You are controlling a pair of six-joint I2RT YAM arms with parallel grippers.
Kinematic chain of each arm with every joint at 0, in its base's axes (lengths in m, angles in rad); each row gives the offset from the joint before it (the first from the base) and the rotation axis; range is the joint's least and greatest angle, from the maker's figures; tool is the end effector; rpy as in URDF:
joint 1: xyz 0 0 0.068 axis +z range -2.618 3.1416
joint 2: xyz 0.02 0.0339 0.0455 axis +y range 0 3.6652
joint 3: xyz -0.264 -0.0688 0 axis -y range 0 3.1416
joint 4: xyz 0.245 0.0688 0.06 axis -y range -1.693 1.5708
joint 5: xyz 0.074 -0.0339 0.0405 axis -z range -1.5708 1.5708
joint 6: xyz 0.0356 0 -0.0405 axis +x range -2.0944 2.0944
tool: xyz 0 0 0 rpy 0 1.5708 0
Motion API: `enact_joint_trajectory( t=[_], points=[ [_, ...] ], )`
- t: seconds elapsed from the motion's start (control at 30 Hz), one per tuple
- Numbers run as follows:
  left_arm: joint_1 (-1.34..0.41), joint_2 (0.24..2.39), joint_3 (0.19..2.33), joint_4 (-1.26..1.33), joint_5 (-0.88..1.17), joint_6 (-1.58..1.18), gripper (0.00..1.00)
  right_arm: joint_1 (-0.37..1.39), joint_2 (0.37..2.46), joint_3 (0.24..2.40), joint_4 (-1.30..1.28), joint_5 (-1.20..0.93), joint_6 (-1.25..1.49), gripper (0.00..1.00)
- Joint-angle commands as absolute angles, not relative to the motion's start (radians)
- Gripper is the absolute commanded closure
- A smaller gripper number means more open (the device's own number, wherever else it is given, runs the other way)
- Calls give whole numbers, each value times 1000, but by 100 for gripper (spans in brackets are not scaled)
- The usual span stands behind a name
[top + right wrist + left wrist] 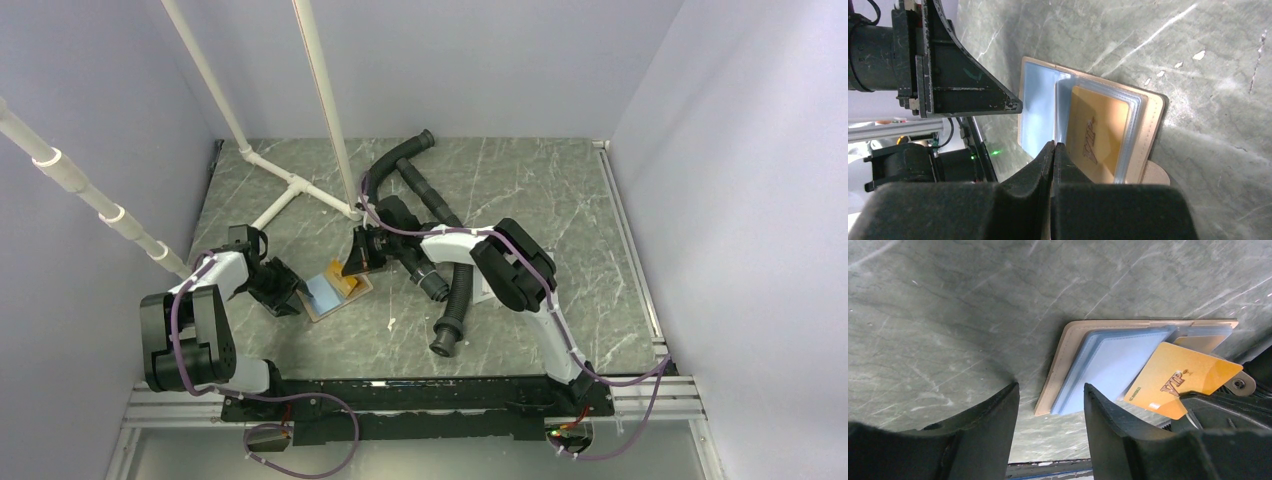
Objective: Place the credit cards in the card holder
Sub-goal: Insert the credit card into the card holder.
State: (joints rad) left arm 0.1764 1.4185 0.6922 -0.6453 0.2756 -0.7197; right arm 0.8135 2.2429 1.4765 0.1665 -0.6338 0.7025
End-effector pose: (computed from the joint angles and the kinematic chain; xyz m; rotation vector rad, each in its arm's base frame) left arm 0.2226 0.0298 0.1505 -1.2565 2.7098 -0.4791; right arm 0.3194 0.3686 0.1354 -0.5565 2.4112 1.4651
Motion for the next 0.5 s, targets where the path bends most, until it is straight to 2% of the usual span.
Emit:
enact_joint_trajectory(
  t=[0.0,0.47],
  points=[
    [178,1426,674,-606,248,-723,44,818,2252,1520,126,-660,699,100],
    [178,1427,667,-601,247,-726,44,818,2255,1517,63,-640,700,100]
  ],
)
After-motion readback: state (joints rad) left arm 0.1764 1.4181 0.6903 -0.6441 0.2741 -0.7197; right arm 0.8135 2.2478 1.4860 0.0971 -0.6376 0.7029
